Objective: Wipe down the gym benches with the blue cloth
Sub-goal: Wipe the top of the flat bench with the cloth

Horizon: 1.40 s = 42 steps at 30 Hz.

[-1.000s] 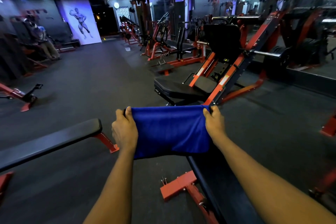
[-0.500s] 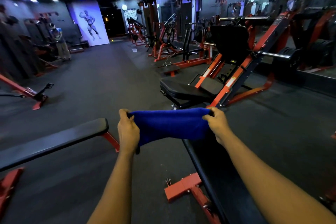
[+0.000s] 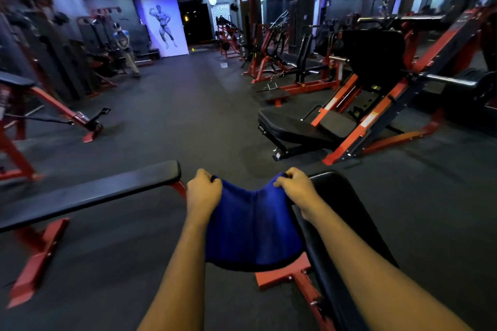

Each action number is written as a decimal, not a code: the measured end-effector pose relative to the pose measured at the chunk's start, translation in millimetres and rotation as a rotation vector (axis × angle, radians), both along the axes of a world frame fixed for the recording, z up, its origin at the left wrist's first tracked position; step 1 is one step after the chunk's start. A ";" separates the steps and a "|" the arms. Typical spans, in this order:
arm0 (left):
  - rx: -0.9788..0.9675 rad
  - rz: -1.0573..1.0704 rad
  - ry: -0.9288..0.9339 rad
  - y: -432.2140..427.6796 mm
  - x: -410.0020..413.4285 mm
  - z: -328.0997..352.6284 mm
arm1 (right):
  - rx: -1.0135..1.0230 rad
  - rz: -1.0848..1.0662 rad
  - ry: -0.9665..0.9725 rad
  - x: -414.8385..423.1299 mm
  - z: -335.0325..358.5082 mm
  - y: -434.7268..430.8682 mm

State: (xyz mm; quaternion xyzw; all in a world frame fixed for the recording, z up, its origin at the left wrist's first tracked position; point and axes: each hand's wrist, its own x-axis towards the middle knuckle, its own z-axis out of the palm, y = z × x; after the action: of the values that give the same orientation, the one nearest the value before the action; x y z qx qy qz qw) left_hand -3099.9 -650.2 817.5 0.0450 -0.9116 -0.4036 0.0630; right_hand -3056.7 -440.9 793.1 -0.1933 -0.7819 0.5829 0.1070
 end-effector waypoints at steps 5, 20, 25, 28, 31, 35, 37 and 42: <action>0.033 -0.262 0.094 -17.1 -10.4 -7.2 | -0.051 0.305 0.044 -23.3 -3.5 -68.5; 0.013 -0.304 0.049 -234.5 -154.1 -28.8 | 0.024 0.511 0.074 -185.4 -16.9 -251.4; -0.091 -0.296 -0.108 -305.3 -214.7 -52.3 | -0.043 0.528 -0.022 -248.5 -24.2 -302.6; -0.078 -0.259 -0.096 -330.0 -255.1 -67.1 | -0.058 0.496 -0.073 -292.5 -39.9 -321.9; -0.072 -0.216 -0.075 -344.1 -304.2 -81.8 | -0.081 0.475 -0.147 -342.3 -57.9 -337.5; -0.077 -0.177 -0.054 -357.9 -380.2 -105.7 | -0.052 0.549 -0.219 -419.6 -88.6 -352.1; -0.073 -0.164 -0.063 -364.4 -416.5 -113.3 | -0.035 0.570 -0.249 -460.3 -101.7 -360.2; -0.069 -0.137 -0.096 -385.5 -500.7 -137.2 | 0.014 0.529 -0.292 -557.1 -131.2 -383.3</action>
State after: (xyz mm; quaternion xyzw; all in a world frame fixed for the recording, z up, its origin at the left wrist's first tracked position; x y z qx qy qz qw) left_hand -3600.6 -1035.7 680.3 -0.0001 -0.9280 -0.3726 -0.0071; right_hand -3613.7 -824.1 661.9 -0.0641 -0.8162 0.5513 -0.1606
